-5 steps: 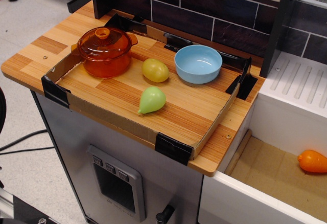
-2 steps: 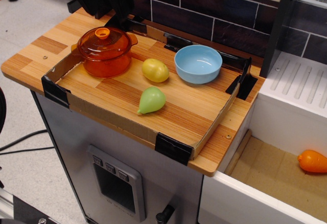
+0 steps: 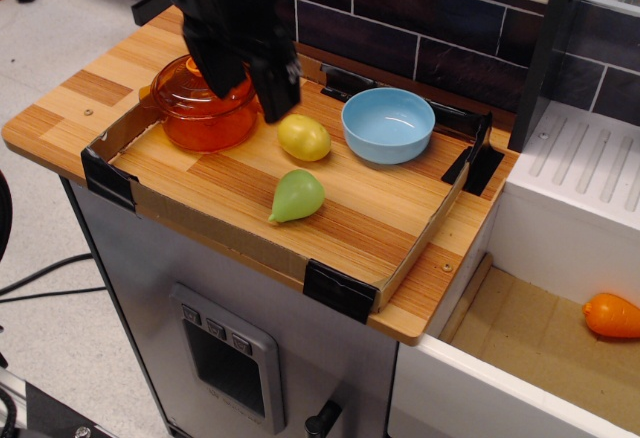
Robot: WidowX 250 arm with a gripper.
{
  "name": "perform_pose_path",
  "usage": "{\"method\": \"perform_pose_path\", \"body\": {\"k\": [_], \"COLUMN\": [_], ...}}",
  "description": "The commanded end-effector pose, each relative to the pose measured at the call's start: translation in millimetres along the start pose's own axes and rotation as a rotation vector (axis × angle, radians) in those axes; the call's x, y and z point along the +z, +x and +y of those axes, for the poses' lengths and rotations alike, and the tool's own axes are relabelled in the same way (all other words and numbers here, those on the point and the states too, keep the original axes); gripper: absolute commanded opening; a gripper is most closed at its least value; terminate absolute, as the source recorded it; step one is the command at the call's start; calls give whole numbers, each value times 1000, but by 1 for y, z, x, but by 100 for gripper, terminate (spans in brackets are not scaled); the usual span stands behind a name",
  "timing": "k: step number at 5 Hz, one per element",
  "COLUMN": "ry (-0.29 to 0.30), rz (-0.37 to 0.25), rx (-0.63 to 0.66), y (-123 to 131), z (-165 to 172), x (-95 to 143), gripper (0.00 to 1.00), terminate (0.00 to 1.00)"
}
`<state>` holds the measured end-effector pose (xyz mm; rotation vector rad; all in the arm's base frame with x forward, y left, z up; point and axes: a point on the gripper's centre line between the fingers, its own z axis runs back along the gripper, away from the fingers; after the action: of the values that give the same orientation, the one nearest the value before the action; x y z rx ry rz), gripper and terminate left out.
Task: Put pear in bowl
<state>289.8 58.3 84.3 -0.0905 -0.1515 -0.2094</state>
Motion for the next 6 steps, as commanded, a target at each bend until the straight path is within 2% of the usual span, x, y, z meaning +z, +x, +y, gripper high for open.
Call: {"method": "perform_pose_path", "body": {"k": [1,2,3,4,5,6], "ry": [118,165,187,178,113,64], "rz": [-42,-30,-18,-46,-39,-41], "rx": [-62,-52,-25,28,31,61], "y": [-7,-9,-8,-7,-6,-4], "z": [-7,-5,-1,0,1,2], "x": [-21,-43,-56,-64,-49,-24], "gripper": [100,100,100,100,0,0], "terminate": [0,0,0,0,0,0]}}
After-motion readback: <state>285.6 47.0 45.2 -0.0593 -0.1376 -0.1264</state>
